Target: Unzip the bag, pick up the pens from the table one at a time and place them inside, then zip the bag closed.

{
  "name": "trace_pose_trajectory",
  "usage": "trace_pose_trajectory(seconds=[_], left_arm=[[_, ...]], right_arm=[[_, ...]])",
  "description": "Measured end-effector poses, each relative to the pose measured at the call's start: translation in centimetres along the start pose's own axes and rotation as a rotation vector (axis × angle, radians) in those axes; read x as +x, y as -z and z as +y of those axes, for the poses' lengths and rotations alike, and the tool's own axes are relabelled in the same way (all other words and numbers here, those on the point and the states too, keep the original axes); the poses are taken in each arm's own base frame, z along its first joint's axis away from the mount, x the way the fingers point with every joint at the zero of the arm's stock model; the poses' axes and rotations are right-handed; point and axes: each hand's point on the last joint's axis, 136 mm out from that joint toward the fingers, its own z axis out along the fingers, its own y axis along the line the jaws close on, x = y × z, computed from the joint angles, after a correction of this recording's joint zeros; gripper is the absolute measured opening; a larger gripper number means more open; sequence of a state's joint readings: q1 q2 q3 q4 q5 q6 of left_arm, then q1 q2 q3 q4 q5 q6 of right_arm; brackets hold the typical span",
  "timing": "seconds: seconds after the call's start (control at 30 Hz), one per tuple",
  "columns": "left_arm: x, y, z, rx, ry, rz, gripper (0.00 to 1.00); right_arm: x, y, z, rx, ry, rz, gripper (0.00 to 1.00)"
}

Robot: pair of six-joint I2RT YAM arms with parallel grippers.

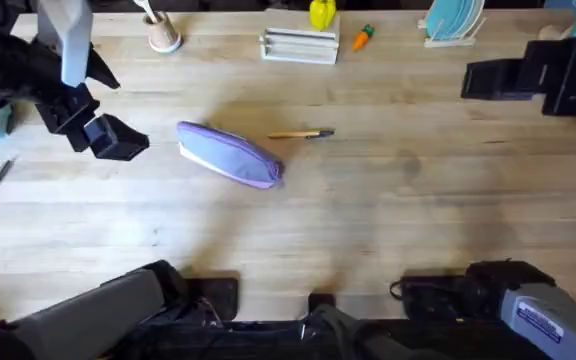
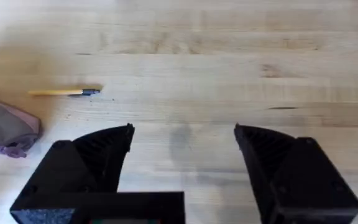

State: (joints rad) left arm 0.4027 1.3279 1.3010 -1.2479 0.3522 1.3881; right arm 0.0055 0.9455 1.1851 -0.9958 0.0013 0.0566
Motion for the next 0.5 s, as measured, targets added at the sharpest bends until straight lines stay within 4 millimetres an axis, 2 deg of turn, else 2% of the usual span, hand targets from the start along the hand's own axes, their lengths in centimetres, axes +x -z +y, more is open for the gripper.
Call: trace_pose_trajectory(seconds=[0.13,0.27,0.5], left_arm=[[0.2,-1.2,-0.9,0.083,-0.158,-0.012,0.993],[0.7,-2.8,-0.9,0.145,-0.305,-0.027,0.993],[0.1,-5.3,-1.2,0.232,-0.446,-0.146,0.992]], right_arm=[[0.0,0.0,0.0,0.0,0.0,0.0,0.997],[0.0,0.0,0.0,0.0,0.0,-0.002,0.997],[-0.9,0.0,0.1,-0.002,0.001,-0.038,0.997]])
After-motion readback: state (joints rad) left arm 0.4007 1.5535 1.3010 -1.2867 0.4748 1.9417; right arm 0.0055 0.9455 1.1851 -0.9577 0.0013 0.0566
